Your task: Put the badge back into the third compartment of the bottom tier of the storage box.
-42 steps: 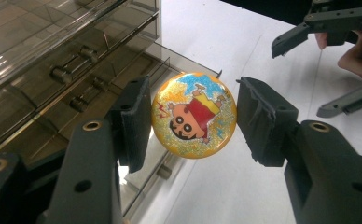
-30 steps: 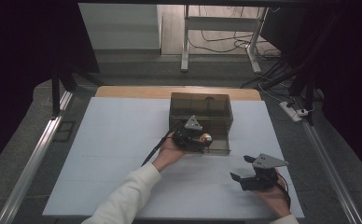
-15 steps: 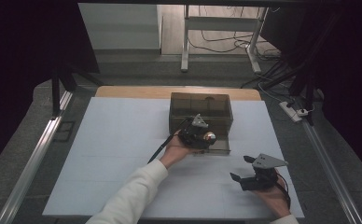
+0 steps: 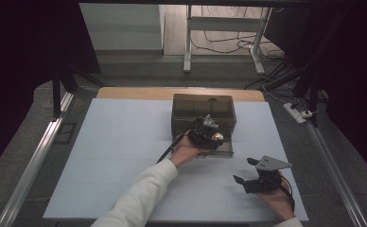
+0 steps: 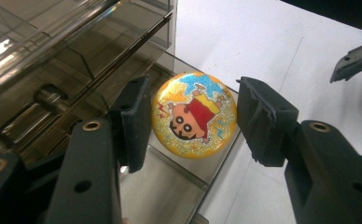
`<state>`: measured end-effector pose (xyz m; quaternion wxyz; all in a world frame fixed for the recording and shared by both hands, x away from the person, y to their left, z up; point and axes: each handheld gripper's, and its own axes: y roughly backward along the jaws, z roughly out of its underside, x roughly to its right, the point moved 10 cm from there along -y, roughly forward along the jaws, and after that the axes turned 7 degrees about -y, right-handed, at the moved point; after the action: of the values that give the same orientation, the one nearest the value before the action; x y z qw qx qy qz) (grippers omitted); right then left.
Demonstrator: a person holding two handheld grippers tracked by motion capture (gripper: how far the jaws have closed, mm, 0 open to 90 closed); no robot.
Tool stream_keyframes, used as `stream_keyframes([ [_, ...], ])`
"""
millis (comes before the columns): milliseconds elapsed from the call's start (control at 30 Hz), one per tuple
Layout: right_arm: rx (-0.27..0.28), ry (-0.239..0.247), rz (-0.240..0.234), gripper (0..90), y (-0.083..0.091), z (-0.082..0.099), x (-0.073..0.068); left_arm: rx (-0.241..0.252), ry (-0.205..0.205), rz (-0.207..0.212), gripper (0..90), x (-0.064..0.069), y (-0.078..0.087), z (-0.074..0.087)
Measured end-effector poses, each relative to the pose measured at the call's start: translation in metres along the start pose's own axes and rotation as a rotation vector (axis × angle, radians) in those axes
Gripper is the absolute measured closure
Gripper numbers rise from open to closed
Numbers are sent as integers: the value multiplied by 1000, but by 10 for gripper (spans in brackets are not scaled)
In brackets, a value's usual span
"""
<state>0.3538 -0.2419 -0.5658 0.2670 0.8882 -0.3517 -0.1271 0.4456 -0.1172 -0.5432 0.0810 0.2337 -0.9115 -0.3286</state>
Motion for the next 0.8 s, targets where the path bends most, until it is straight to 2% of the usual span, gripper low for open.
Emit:
stream_keyframes([
  [300,0,-3,-1,130,0,1,0,-10,13,10,455,-2,-7,2],
  [367,-3,-2,1,130,1,1,1,-4,21,31,437,-1,-7,2],
  [400,-3,-3,2,130,1,1,1,1,25,35,387,-1,-6,2],
  [567,-3,-5,0,129,1,1,1,2,14,38,344,2,0,2],
  [800,-3,-5,1,130,2,1,1,7,-5,36,333,6,15,5],
])
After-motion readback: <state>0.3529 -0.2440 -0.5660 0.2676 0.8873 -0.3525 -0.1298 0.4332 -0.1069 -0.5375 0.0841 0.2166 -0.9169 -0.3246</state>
